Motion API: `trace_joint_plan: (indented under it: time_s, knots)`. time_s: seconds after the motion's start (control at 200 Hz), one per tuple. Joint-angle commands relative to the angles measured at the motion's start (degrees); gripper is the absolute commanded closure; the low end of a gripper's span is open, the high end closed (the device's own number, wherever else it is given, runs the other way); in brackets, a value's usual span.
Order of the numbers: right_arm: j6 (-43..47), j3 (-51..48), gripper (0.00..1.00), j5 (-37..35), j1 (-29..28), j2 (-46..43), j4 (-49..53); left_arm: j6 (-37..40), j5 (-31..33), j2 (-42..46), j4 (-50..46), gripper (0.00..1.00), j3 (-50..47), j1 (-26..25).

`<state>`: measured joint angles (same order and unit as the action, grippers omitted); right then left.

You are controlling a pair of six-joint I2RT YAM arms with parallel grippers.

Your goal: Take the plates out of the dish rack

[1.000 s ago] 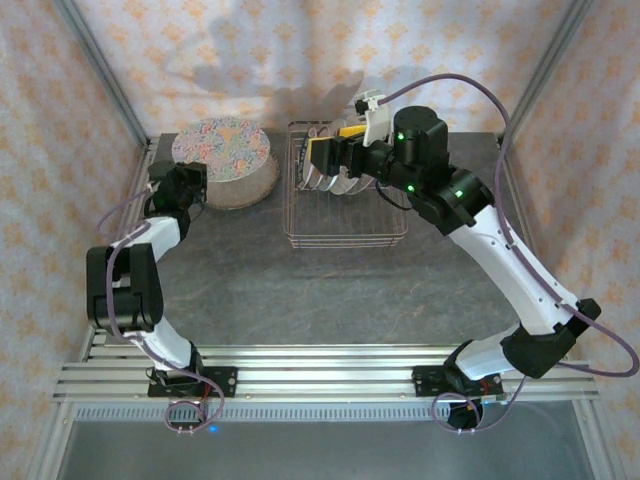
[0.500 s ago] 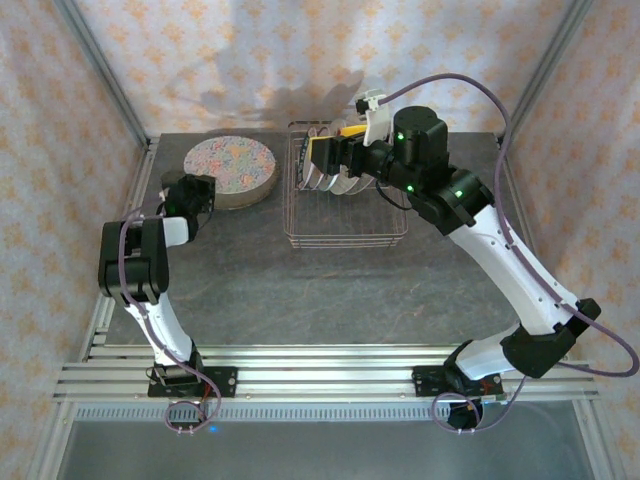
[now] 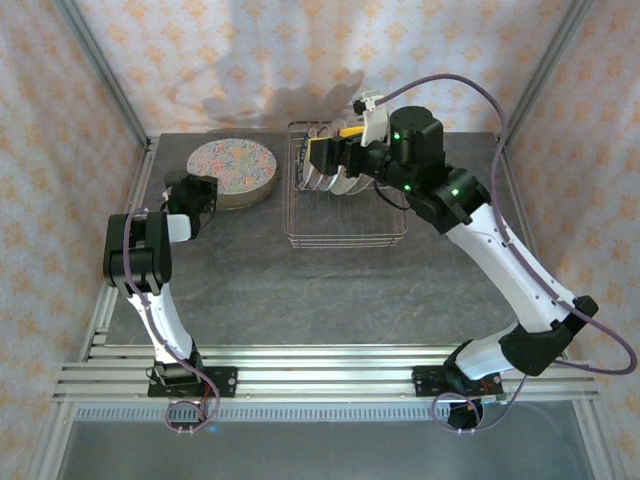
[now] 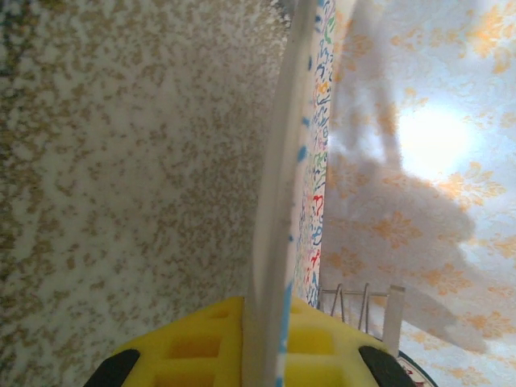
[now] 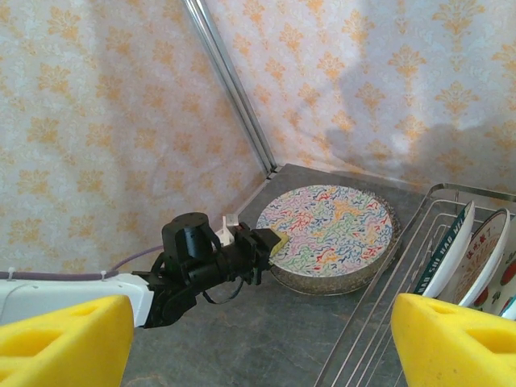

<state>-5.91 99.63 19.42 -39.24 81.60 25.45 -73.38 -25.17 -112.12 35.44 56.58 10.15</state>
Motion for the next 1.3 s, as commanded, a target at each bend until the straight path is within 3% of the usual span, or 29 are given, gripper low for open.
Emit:
trace_joint_plan:
  time_s: [0.0,0.706,0.881,1.296]
  knots:
    - [-0.2,1.6,0.17,-1.0,-0.3,0.0,0.0,1.3,-1.4,-0.5,4.4,1.0,2.3,0.4]
    - [-1.0,3.8,0.17,-1.5,-0.3,1.4,3.1,2.3,-2.2,-3.1,1.0,1.0,3.7,0.6]
    - [-1.2,3.8,0.16,-1.6,-0.3,1.4,3.2,3.2,-3.1,-3.1,-2.5,0.84,5.1,0.7]
    - [-1.5,4.1,0.16,-1.8,-0.3,1.4,3.3,6.2,-4.5,-2.1,-14.0,0.67,9.0,0.9]
